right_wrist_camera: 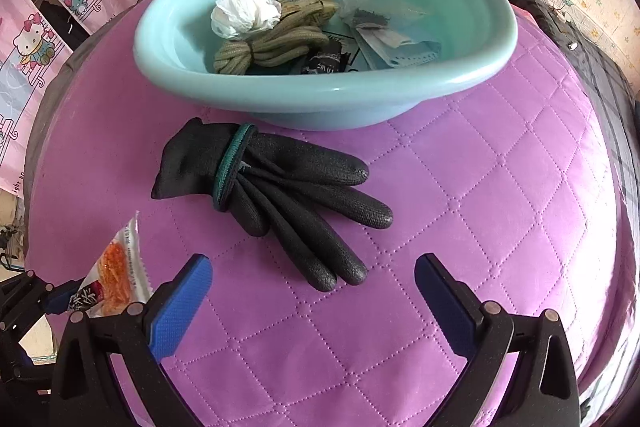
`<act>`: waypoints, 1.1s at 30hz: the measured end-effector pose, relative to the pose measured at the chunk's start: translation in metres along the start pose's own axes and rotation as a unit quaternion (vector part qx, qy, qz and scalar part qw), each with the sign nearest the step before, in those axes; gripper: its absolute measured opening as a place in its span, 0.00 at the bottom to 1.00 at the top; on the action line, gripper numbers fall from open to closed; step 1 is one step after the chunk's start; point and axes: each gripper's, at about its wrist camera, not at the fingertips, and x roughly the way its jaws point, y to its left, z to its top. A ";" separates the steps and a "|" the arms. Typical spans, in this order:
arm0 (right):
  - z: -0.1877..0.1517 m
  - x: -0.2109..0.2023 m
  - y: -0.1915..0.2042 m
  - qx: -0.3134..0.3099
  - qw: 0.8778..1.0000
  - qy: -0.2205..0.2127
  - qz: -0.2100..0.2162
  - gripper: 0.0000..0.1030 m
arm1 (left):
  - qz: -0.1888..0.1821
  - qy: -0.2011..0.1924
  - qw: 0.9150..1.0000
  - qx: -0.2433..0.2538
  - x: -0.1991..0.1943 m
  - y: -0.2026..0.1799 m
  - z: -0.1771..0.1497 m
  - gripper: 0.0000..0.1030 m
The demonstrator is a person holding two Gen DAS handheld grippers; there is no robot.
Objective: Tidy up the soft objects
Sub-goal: 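Grasp the black glove by its cuff with the right tool, then carry the snack packet and black glove over the teal basin with both tools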
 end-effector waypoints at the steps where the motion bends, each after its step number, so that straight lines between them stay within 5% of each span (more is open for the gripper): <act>1: 0.003 0.003 0.001 -0.003 1.000 0.000 -0.001 1.00 | 0.002 0.000 1.000 -0.003 0.001 0.001 -0.002 0.40; 6: 0.011 0.018 0.005 -0.012 1.000 -0.001 -0.006 0.99 | 0.006 0.003 1.000 -0.017 -0.002 0.003 -0.014 0.40; 8: 0.012 0.024 0.005 -0.013 1.000 0.002 -0.012 0.92 | 0.007 0.004 1.000 -0.021 -0.004 0.006 -0.015 0.40; 12: 0.009 0.035 0.006 -0.013 1.000 0.019 -0.002 0.55 | 0.007 0.009 1.000 -0.029 -0.001 0.015 -0.011 0.40; 13: 0.009 0.034 0.006 -0.017 1.000 0.016 -0.005 0.30 | 0.006 0.009 0.999 -0.031 0.001 0.013 -0.010 0.40; 17: 0.002 0.025 0.008 -0.033 0.999 0.004 0.005 0.07 | 0.005 0.008 0.999 -0.033 0.000 0.013 -0.007 0.40; 33: -0.027 -0.014 -0.002 -0.019 1.000 -0.019 0.004 0.04 | -0.003 -0.010 1.000 -0.014 -0.018 0.010 -0.007 0.40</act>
